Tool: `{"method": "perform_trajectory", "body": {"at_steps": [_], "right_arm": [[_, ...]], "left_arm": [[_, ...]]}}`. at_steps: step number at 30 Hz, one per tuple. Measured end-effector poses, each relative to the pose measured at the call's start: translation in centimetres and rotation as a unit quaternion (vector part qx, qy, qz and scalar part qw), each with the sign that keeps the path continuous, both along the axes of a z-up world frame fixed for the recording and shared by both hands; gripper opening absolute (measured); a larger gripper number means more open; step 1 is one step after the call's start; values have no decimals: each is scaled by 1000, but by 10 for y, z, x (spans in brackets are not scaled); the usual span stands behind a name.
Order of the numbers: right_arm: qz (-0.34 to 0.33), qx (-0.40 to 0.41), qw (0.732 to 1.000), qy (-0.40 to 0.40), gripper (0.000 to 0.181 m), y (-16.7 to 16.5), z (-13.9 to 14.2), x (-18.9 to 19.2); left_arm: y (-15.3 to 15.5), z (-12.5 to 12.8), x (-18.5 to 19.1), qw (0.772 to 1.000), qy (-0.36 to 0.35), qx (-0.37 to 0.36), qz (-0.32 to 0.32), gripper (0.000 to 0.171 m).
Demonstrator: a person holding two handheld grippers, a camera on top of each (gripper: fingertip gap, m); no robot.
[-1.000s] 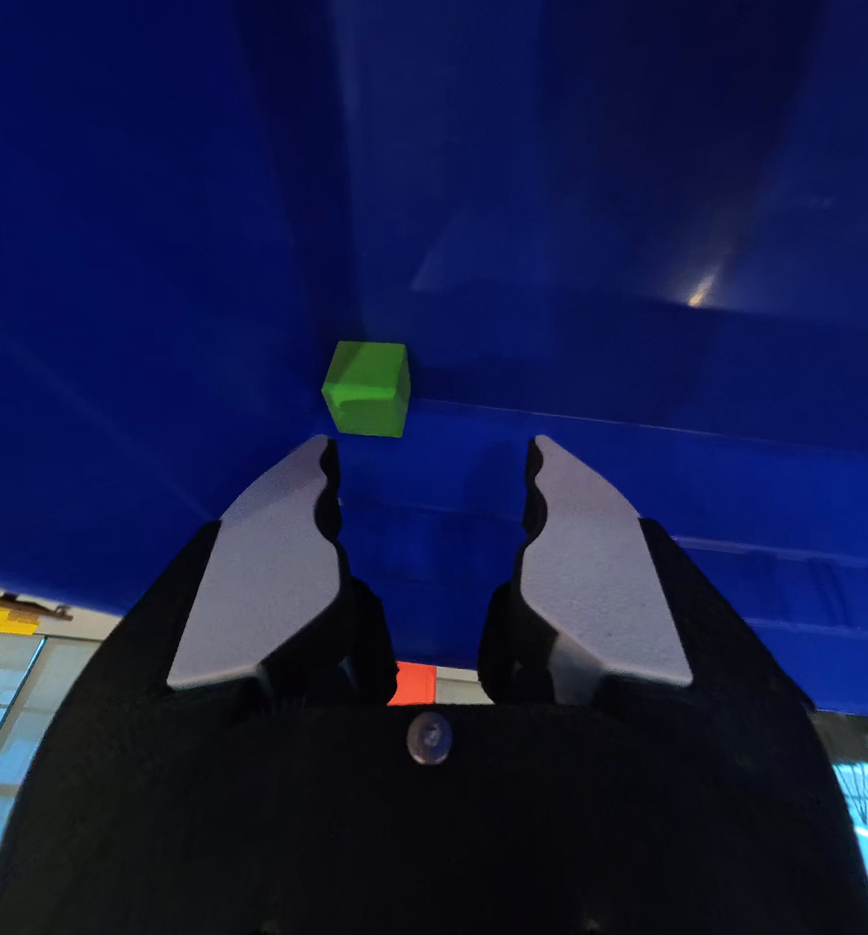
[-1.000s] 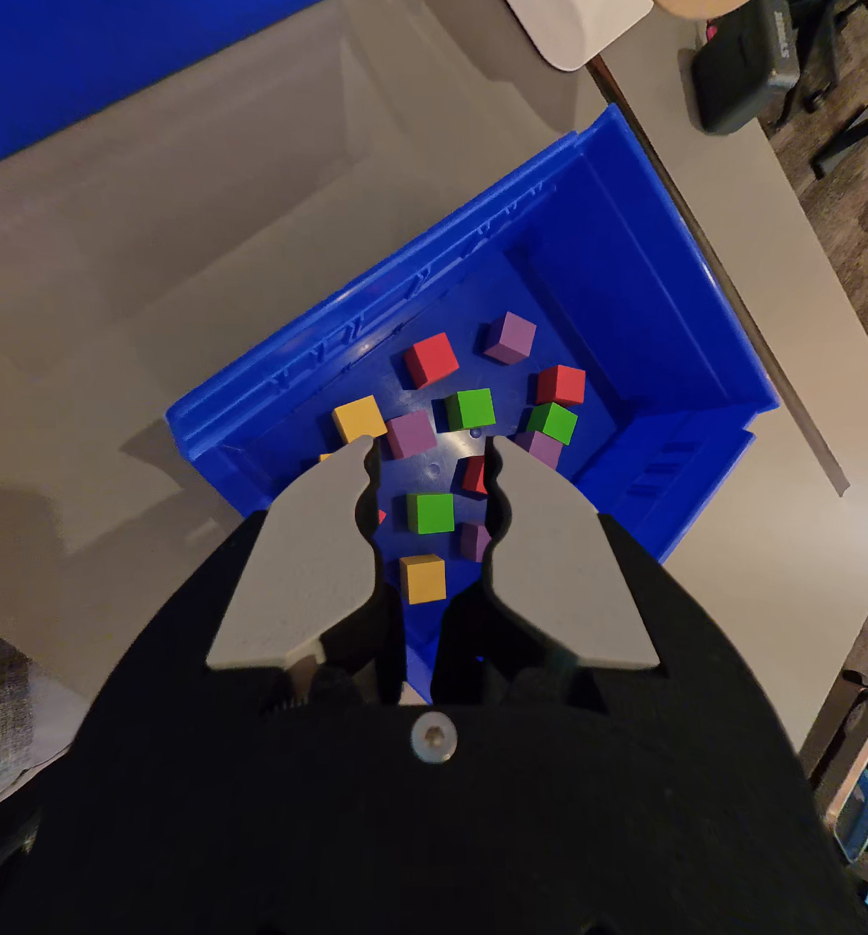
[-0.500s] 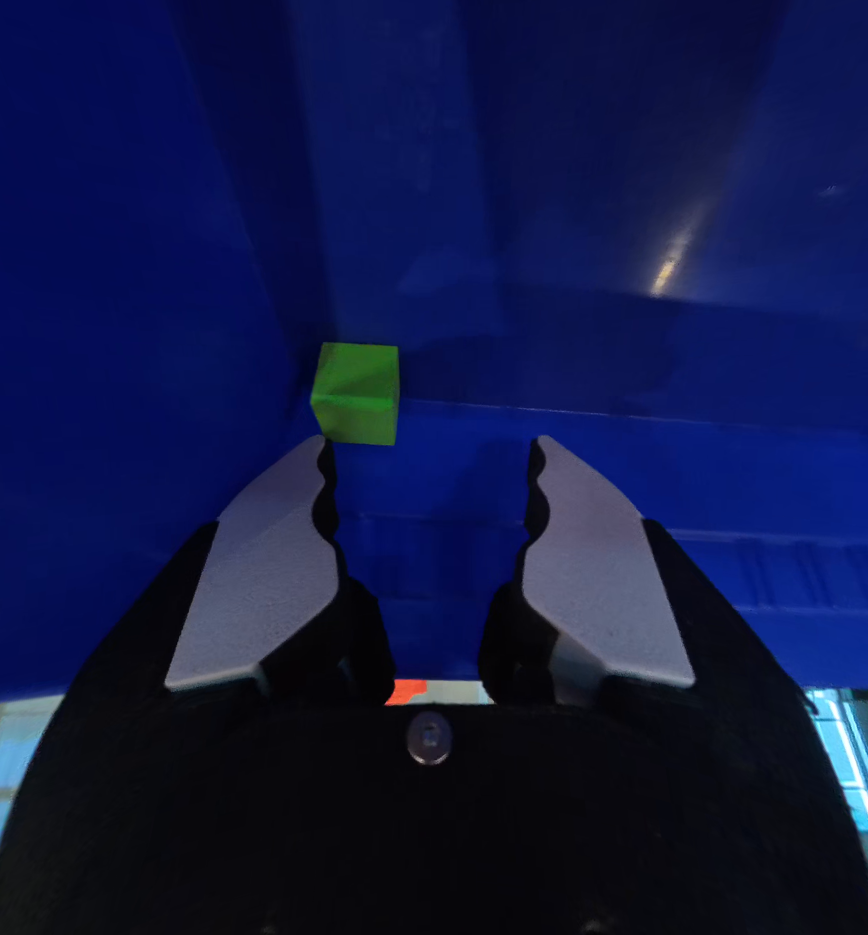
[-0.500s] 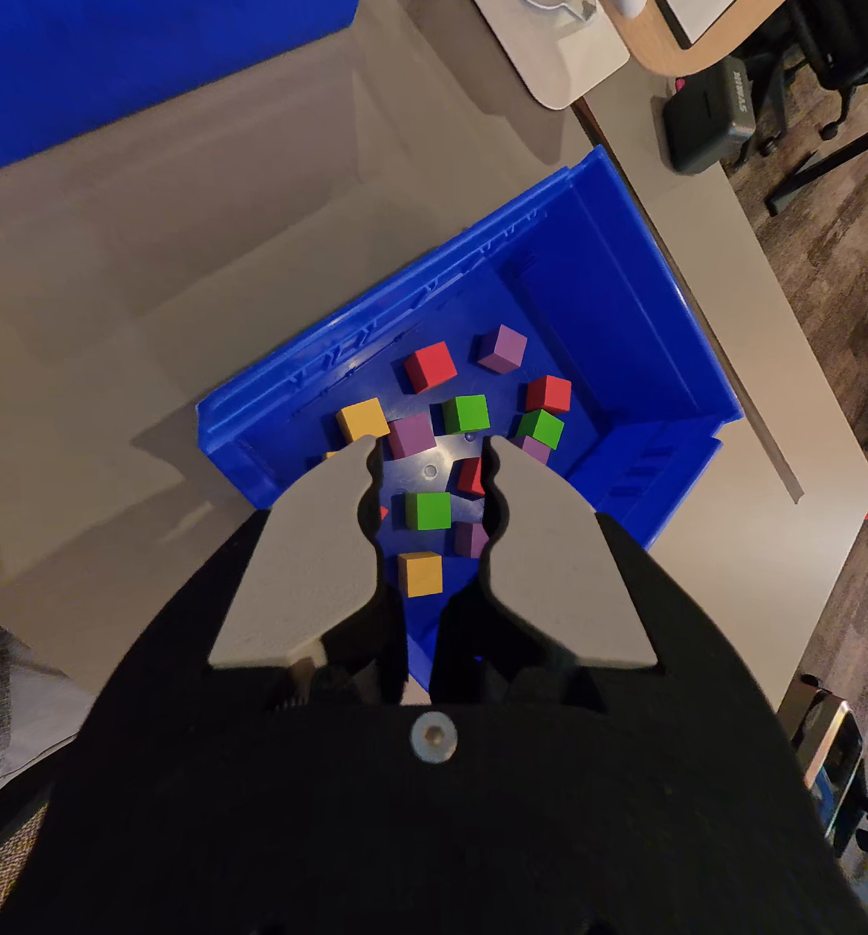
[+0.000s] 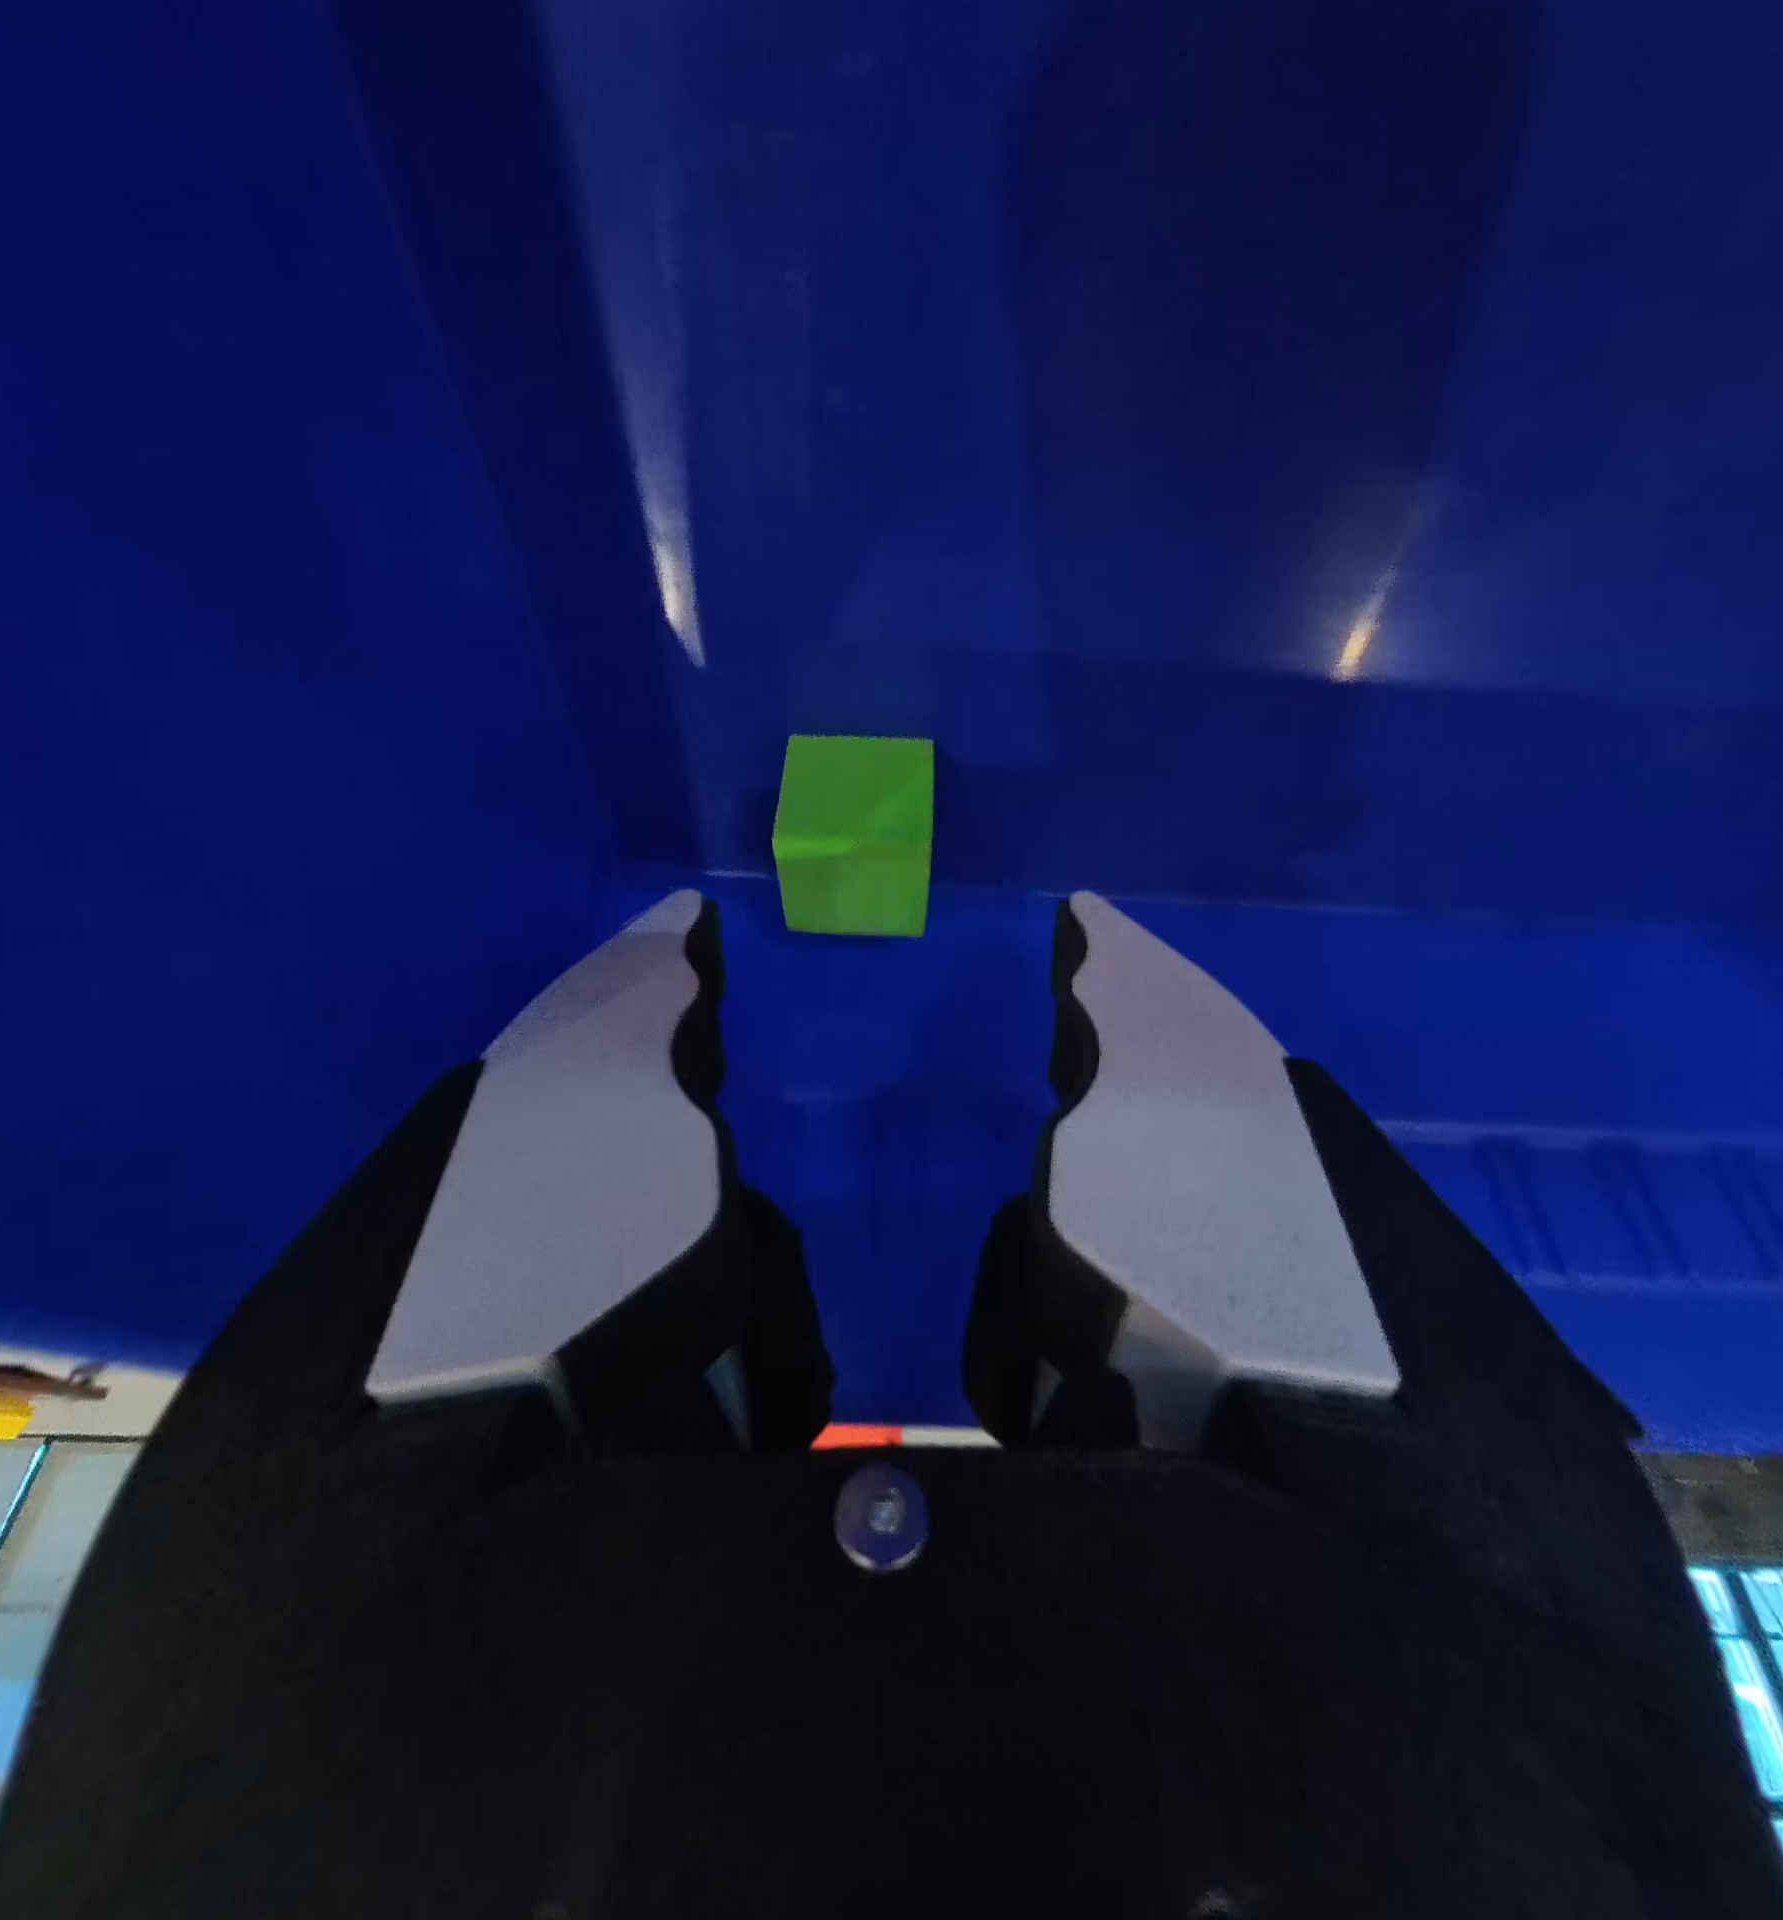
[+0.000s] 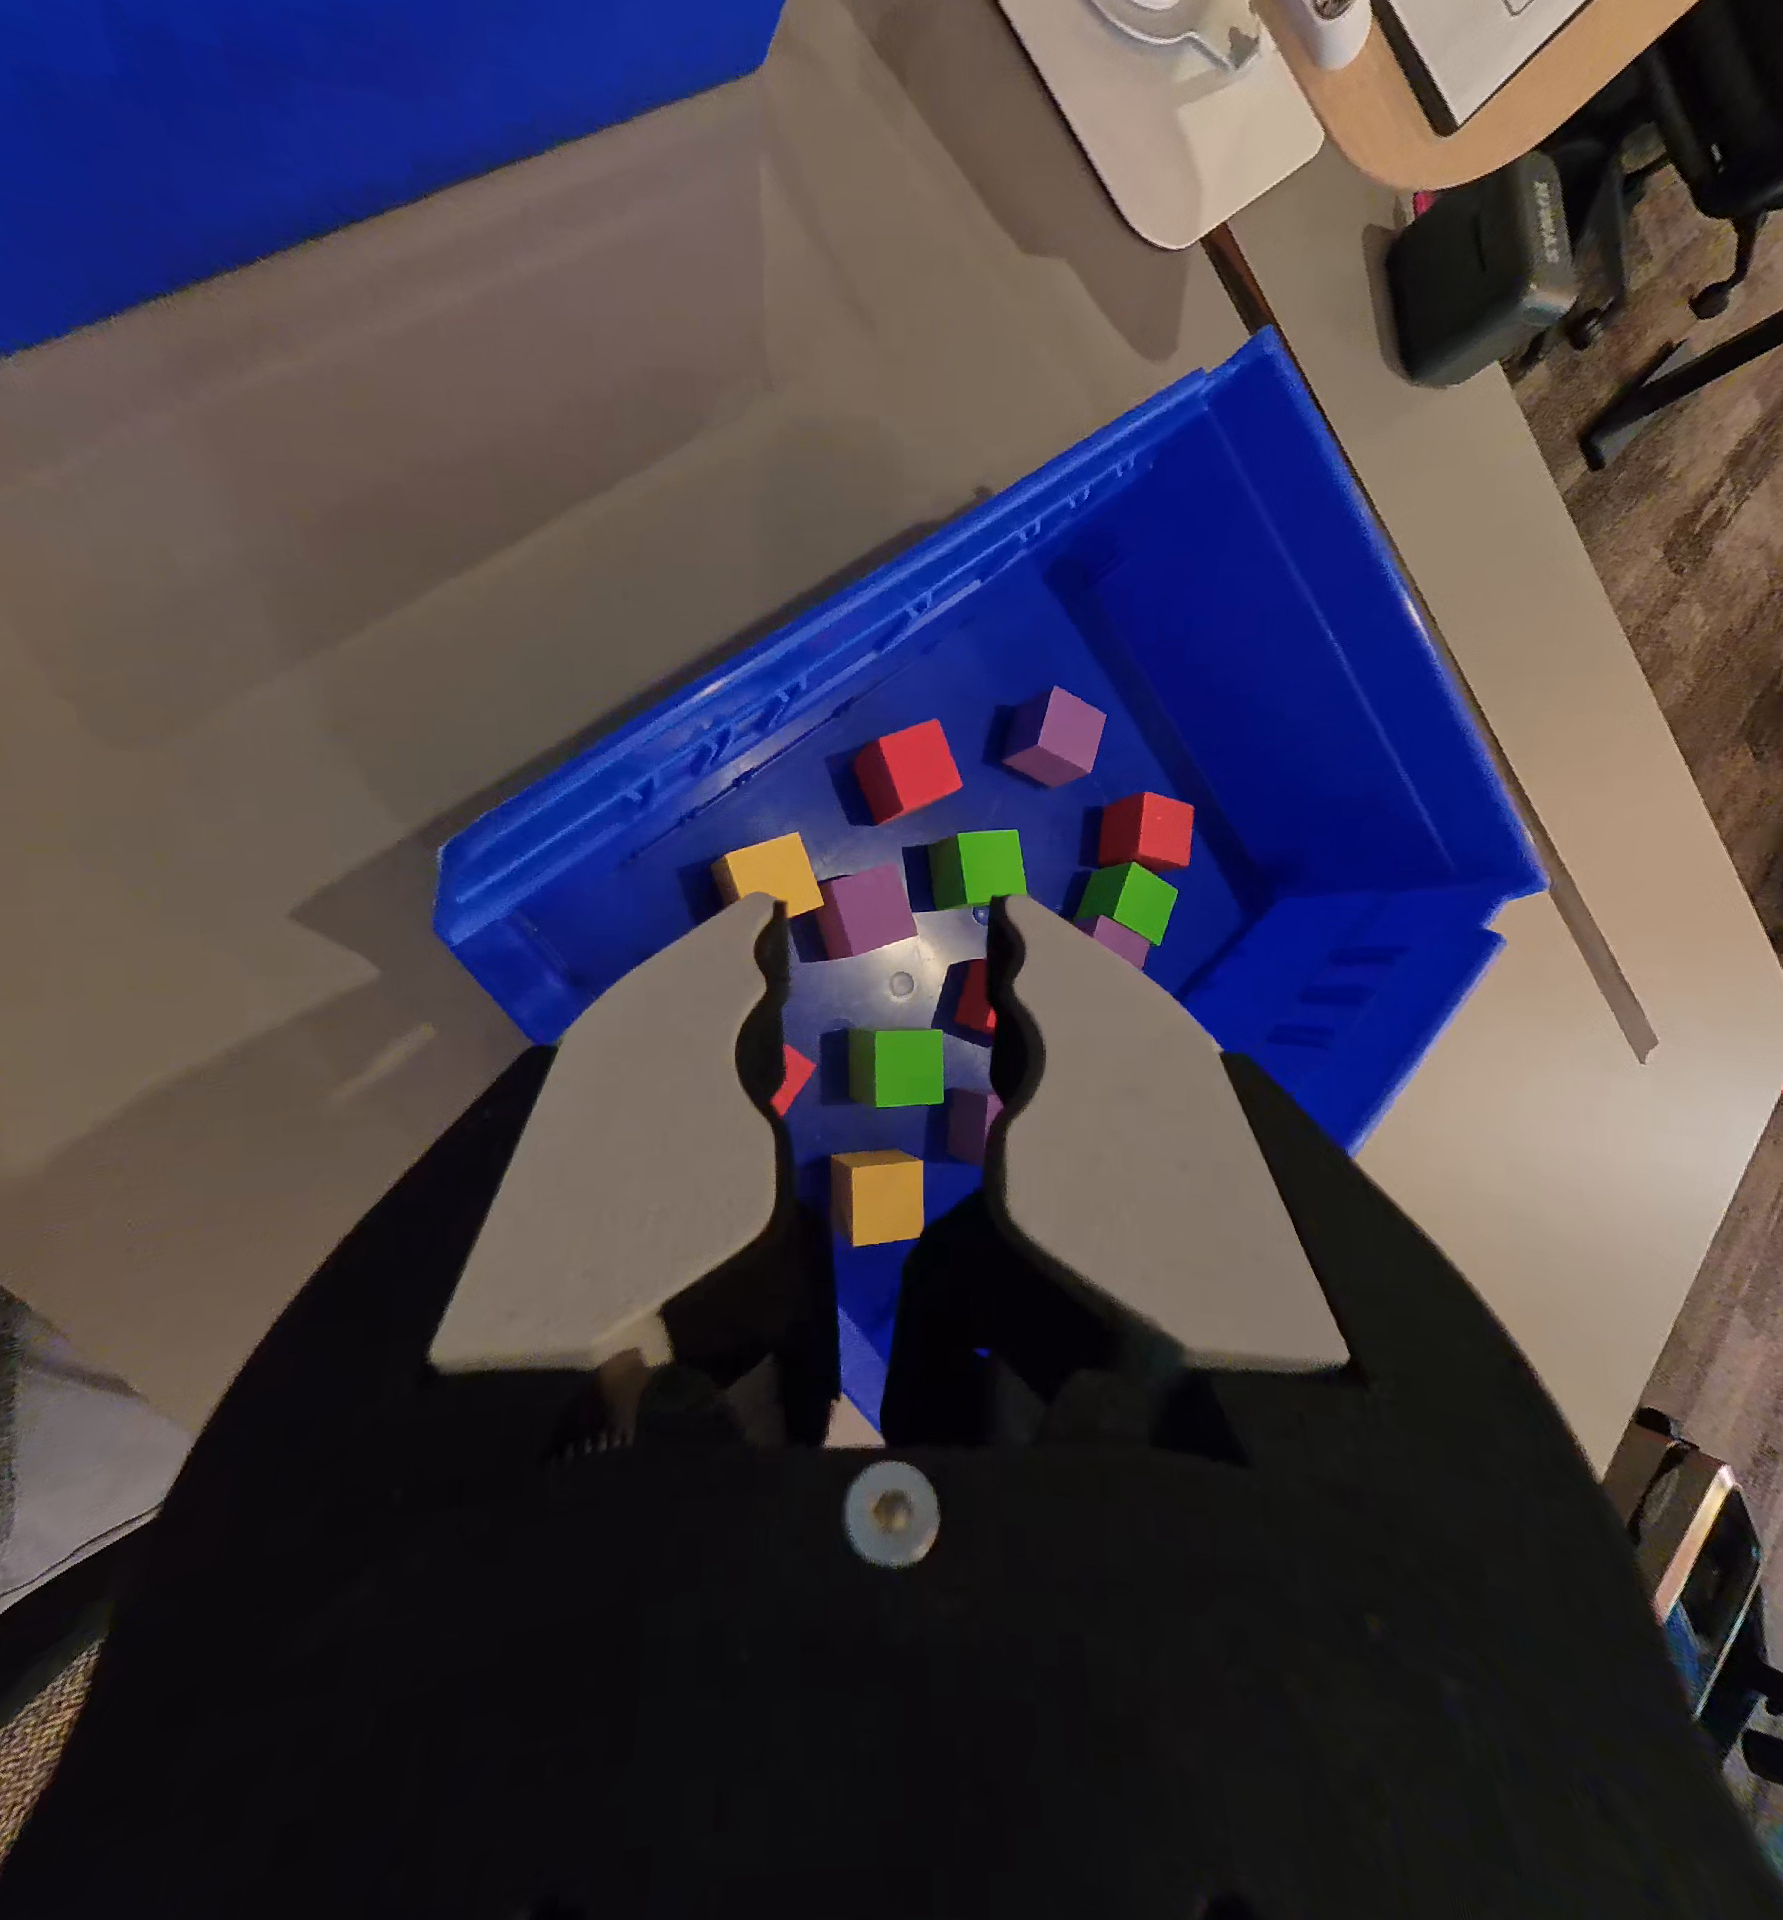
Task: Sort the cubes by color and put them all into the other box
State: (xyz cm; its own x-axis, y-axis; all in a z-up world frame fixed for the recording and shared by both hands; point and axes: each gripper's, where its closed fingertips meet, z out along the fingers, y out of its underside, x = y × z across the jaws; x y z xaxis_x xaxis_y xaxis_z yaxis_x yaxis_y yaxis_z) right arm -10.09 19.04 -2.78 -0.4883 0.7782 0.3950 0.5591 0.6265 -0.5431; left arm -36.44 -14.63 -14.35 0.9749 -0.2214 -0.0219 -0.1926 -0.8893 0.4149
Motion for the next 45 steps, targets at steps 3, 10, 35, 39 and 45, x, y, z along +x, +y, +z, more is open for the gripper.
{"method": "perform_trajectory", "body": {"at_steps": [3,10,35,39,45], "right_arm": [[-1,3,1000,-3,36,2,-1,1],[2,8,1000,-2,36,1,1,3],[372,-94,885,264,52,-226,71,12],[370,-112,887,252,46,-231,74,18],[386,-140,883,225,28,-234,76,29]], "left_arm": [[-3,-8,-1,1000,0,-11,0,59],[-4,-12,-5,1000,8,-19,17,30],[114,183,308,613,-635,432,186,30],[117,190,316,590,-644,458,165,29],[119,194,326,584,-637,490,118,30]]}}
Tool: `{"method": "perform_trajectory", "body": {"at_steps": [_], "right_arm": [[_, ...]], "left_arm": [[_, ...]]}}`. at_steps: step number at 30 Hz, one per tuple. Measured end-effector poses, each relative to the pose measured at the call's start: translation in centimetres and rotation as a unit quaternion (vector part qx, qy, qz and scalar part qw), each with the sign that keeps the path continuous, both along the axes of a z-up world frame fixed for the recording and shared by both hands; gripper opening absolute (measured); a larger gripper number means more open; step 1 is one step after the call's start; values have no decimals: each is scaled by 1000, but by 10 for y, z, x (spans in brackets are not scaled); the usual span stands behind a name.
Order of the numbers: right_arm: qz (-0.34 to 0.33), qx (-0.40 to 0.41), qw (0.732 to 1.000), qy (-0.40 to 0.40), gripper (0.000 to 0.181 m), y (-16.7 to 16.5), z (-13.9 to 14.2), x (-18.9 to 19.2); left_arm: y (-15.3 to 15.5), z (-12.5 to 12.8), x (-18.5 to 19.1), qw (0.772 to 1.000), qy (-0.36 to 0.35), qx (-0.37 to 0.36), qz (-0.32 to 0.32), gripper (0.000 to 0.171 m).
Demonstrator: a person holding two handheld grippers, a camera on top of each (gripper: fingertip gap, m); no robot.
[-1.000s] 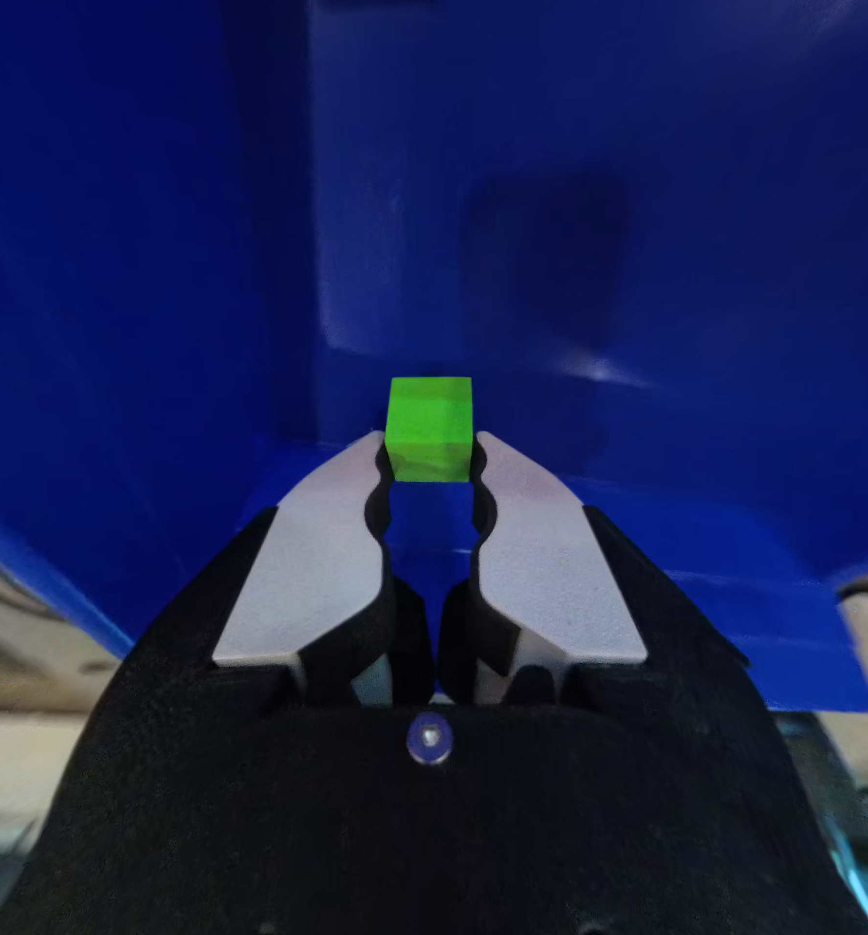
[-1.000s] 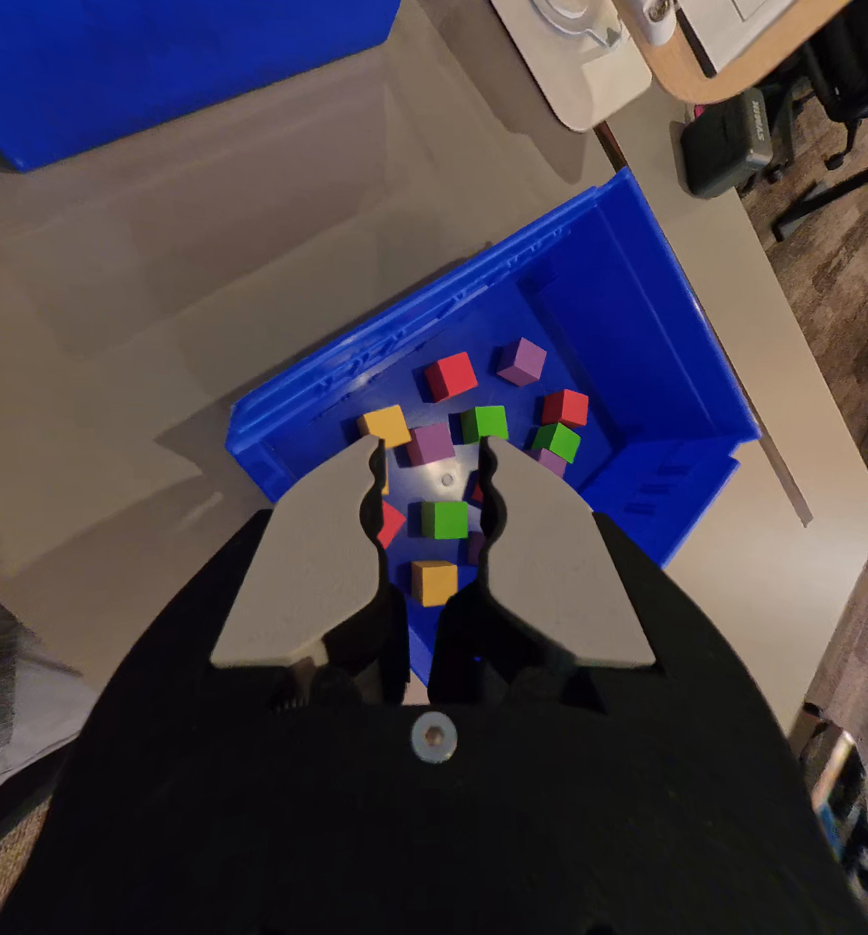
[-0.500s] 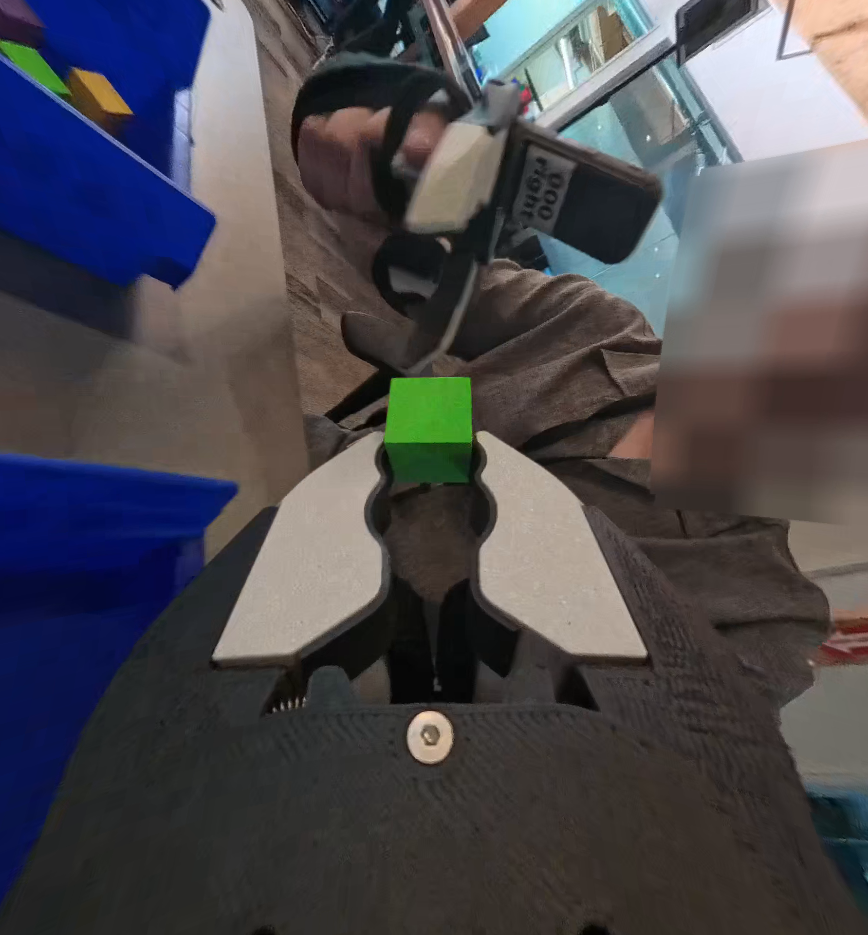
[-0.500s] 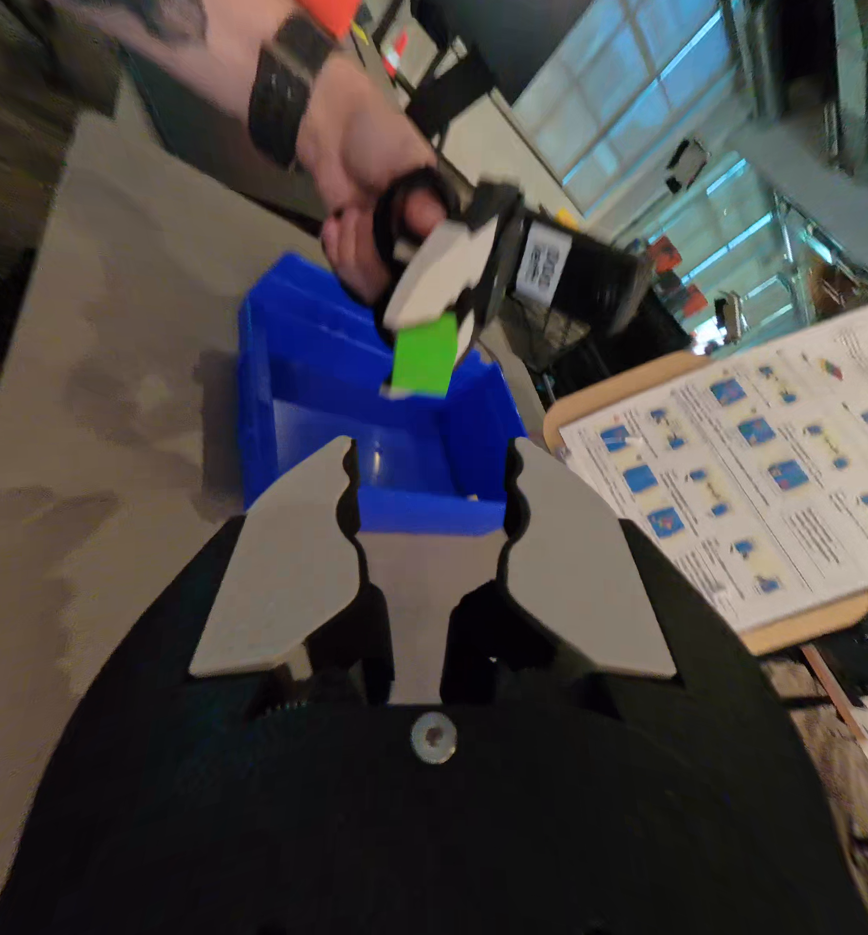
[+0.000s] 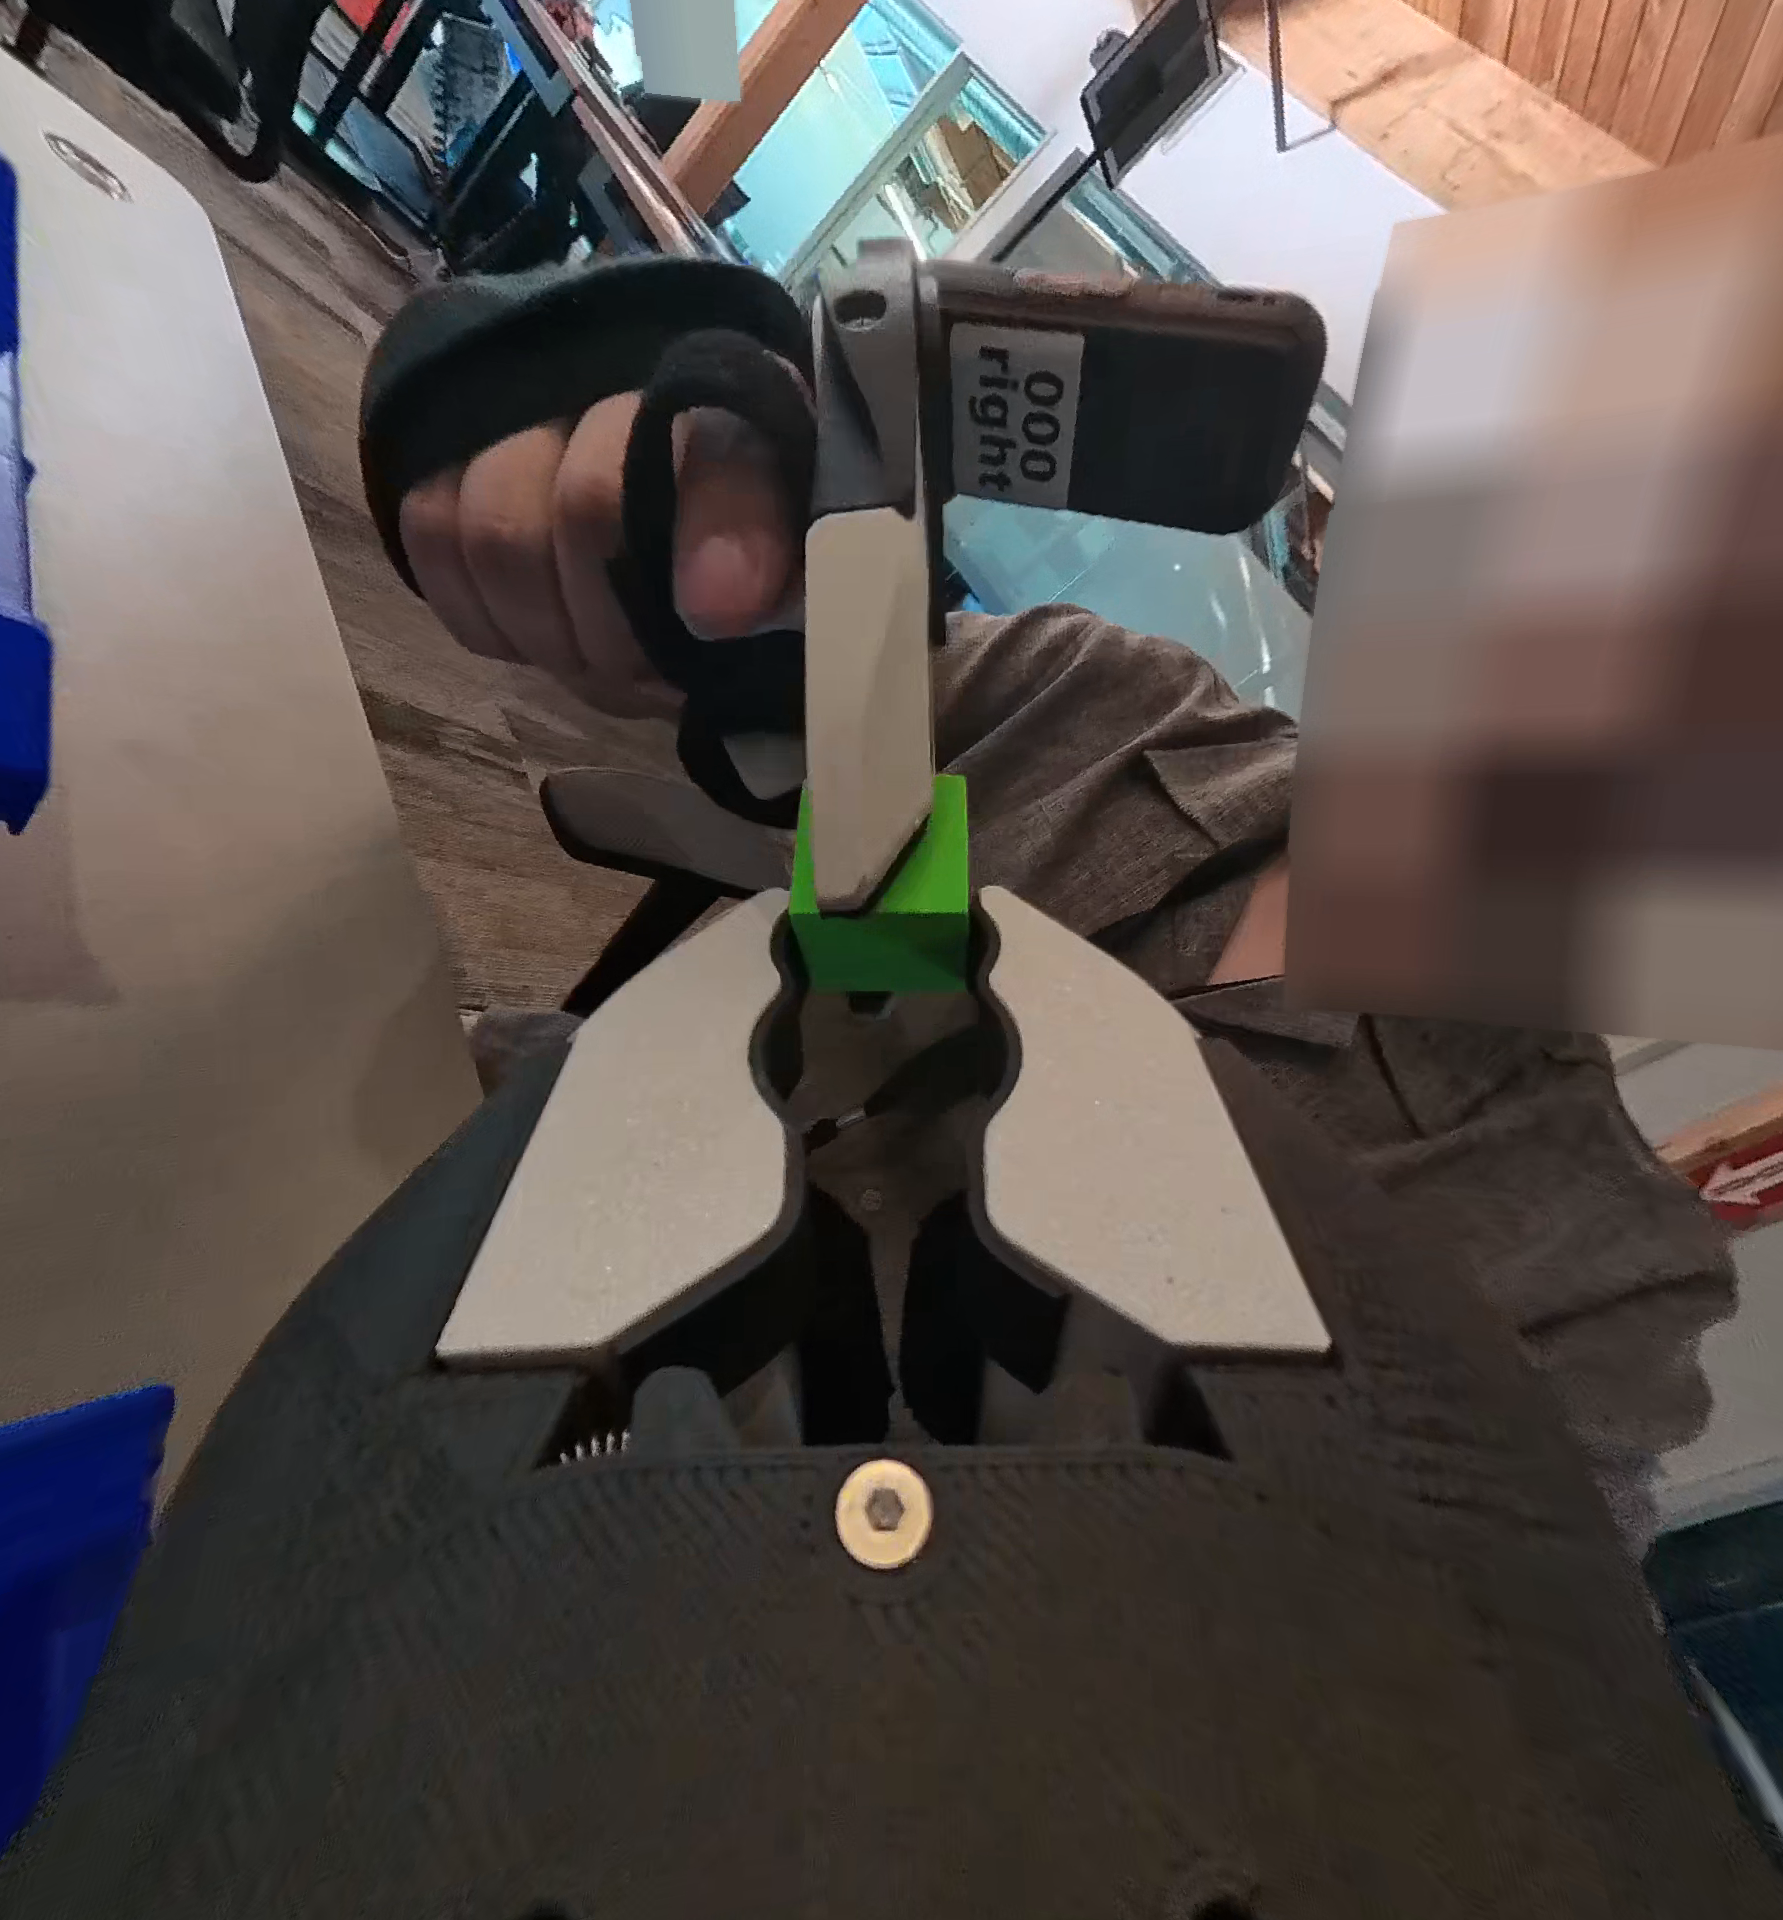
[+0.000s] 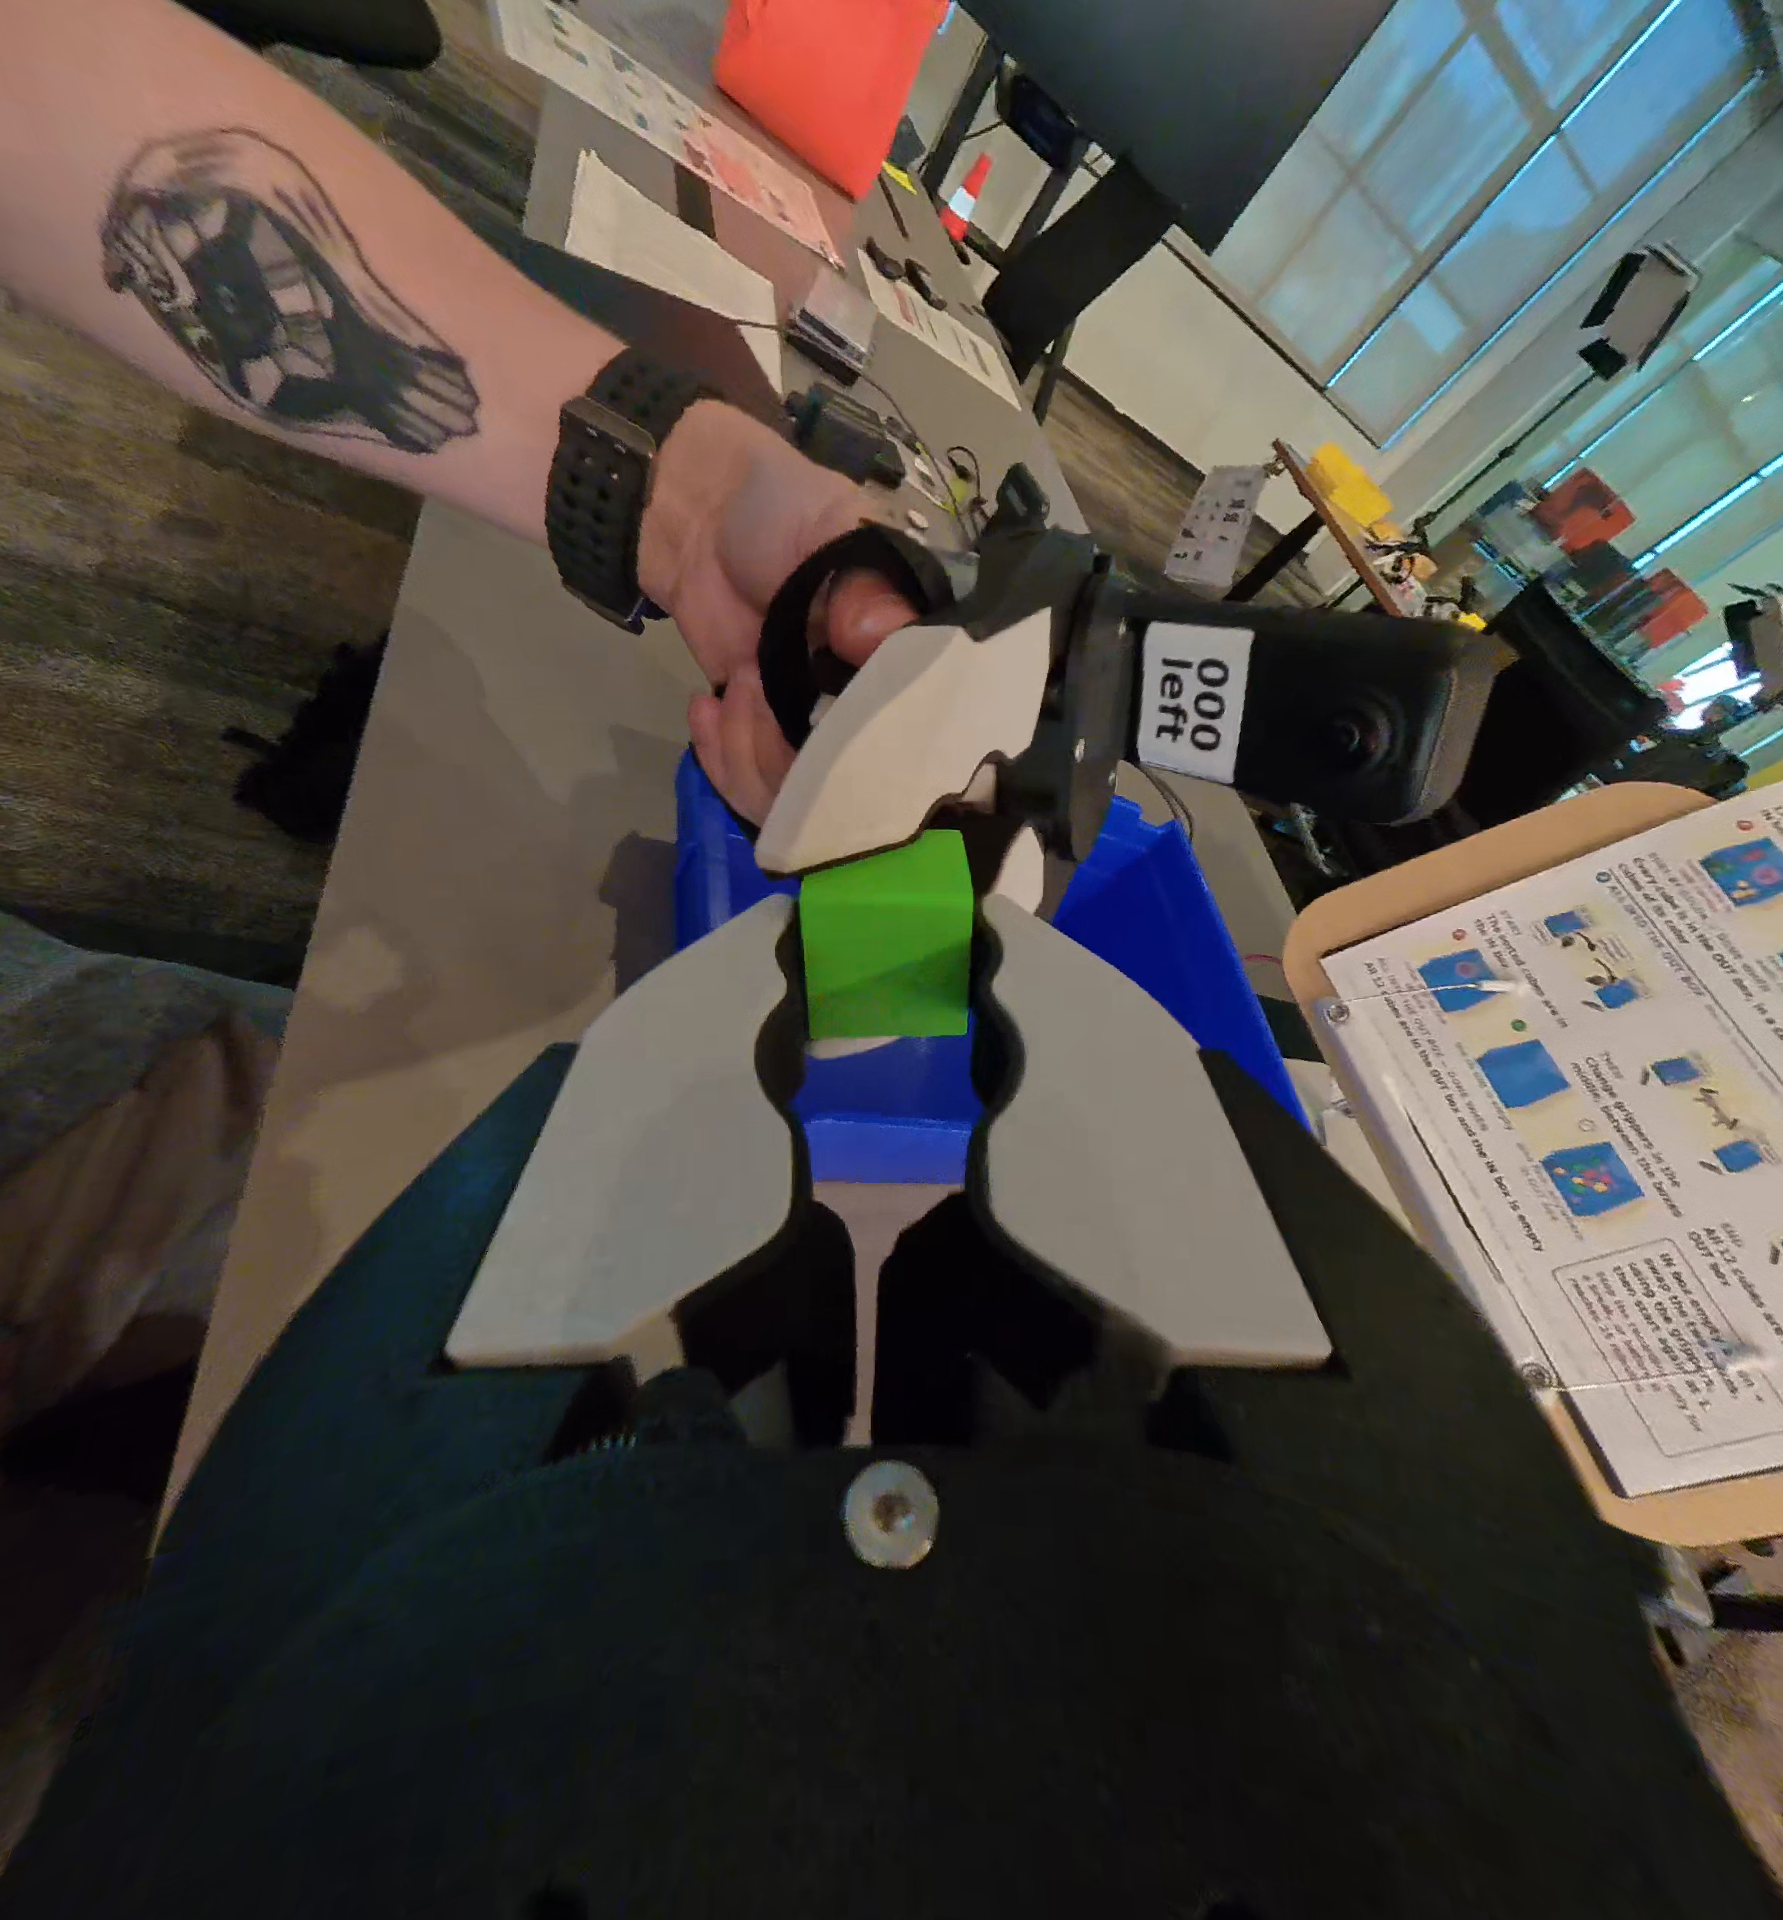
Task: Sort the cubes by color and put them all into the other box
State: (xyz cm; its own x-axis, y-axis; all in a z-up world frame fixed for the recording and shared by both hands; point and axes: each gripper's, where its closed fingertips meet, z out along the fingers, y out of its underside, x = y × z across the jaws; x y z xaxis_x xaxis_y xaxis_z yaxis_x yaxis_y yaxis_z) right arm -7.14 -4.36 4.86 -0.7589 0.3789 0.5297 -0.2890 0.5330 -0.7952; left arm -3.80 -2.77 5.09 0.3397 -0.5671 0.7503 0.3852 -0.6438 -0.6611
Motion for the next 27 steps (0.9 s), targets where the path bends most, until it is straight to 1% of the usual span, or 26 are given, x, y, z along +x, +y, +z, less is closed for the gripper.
{"method": "perform_trajectory", "body": {"at_steps": [2,3,4,5,7,8,9,10,12,14,16,18,20,21,23,25,27], "right_arm": [[-1,16,1000,6,28,1,-2,3],[-1,23,1000,7,28,2,-3,4],[-3,28,1000,12,28,4,-3,4],[-6,33,999,19,28,7,-2,5],[-17,42,998,33,28,18,2,4],[-31,52,997,39,28,28,6,1],[-50,58,996,43,28,42,11,-3],[-72,61,995,41,28,60,18,-8],[-125,63,990,19,28,103,30,-24],[-179,70,981,-31,28,148,32,-41],[-233,92,963,-102,28,189,18,-58],[-285,118,933,-185,28,223,-8,-71],[-323,146,900,-253,28,251,-38,-81],[-335,154,886,-280,28,260,-52,-86],[-340,158,866,-330,29,268,-78,-96],[-353,155,858,-340,29,276,-94,-114],[-349,115,857,-361,29,273,-103,-132]], "left_arm": [[2,-2,2,1000,15,9,8,30],[4,-3,2,1000,20,10,16,36],[5,-1,3,1000,15,15,19,54],[5,4,4,1000,1,24,20,60],[6,17,0,998,-33,47,31,66],[6,22,-4,996,-42,57,46,69],[7,27,-10,994,-44,68,70,72],[6,33,-15,991,-42,81,95,71],[5,36,-24,984,-13,91,152,66],[0,39,-27,975,18,101,196,59],[-5,40,-31,964,45,104,240,55],[-10,35,-36,952,74,91,284,42],[-17,29,-41,939,99,81,319,38],[-21,28,-41,935,106,80,329,36],[-28,26,-43,927,112,79,348,36],[-33,27,-47,923,113,77,360,33],[-36,29,-46,923,113,77,360,32]]}}
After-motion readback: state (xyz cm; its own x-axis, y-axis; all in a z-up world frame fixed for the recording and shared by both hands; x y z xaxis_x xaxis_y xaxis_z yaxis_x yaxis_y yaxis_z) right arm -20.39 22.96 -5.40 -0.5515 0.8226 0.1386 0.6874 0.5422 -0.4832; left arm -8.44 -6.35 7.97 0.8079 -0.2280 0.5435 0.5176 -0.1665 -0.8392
